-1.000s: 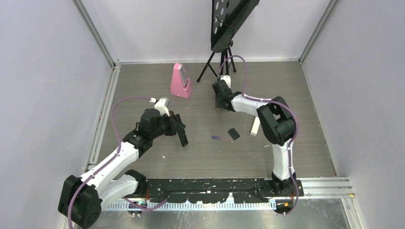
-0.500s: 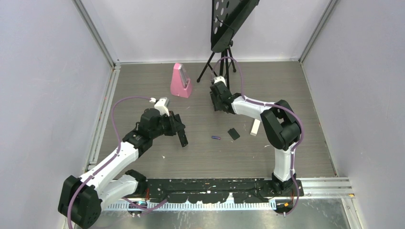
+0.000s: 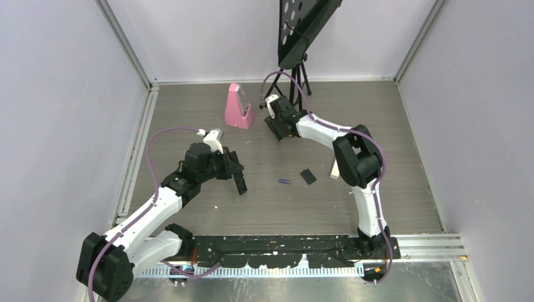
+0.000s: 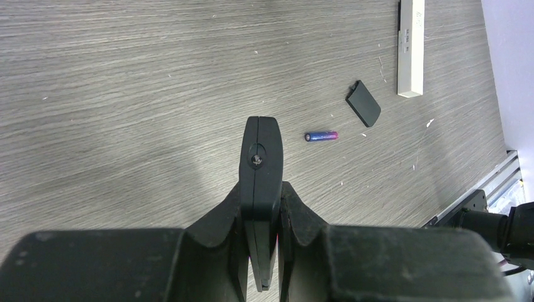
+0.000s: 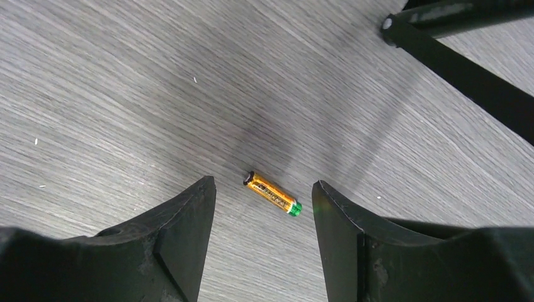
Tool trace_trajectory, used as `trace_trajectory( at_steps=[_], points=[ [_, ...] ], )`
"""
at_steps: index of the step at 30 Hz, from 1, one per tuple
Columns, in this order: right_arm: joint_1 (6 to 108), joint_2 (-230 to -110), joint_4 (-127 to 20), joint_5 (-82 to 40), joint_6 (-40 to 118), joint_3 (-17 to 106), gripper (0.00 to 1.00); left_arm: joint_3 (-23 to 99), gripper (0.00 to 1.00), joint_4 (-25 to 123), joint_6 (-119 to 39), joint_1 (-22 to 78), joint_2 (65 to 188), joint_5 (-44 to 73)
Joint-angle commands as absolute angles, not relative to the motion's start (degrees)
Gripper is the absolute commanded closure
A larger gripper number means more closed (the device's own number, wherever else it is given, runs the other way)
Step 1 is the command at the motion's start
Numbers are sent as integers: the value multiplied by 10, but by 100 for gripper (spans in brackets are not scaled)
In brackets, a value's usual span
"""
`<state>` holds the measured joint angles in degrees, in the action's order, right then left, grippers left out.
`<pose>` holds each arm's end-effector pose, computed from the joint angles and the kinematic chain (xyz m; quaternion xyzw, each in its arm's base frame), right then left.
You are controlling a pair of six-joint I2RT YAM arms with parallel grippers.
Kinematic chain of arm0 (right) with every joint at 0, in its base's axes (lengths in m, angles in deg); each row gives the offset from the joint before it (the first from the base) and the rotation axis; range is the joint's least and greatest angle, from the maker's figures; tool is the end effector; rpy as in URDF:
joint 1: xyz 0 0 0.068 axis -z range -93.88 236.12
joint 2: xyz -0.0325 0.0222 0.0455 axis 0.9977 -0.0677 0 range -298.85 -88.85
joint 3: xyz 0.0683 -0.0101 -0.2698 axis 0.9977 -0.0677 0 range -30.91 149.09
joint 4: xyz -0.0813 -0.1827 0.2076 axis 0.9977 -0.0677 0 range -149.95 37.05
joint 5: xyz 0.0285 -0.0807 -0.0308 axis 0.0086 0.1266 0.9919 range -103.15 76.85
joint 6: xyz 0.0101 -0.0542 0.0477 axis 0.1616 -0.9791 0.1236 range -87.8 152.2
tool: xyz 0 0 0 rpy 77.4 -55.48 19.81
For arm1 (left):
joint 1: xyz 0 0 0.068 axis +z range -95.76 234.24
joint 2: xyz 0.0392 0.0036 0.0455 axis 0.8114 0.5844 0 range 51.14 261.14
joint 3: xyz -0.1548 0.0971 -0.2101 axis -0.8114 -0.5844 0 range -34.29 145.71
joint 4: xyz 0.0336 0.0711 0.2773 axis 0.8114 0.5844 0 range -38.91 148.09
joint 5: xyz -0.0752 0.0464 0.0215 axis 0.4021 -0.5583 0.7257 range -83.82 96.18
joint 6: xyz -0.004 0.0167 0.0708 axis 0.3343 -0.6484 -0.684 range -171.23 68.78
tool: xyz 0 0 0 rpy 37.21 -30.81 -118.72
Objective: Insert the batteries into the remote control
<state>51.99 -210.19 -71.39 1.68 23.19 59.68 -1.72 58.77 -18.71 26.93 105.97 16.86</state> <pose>0.4331 0.2748 0.1553 -0.2998 0.8809 -0.0429 0.3637 0.2224 -0.1275 0.2195 0.0074 0.8632 -0.3183 0.3918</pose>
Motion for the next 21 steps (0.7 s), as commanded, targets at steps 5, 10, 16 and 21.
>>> trace_trajectory(
  at_steps=[5,10,16,21],
  points=[
    [539,-2126,-745,6,267,658,46,13,100,585,-195,271,1056,171],
    [539,-2139,-723,48,320,649,57,14,100,585,-197,271,1058,174],
    [539,-2138,-721,28,345,623,58,12,100,566,-215,271,1049,208],
    [539,-2130,-748,-7,345,608,60,7,100,540,-219,271,1043,252]
  ],
)
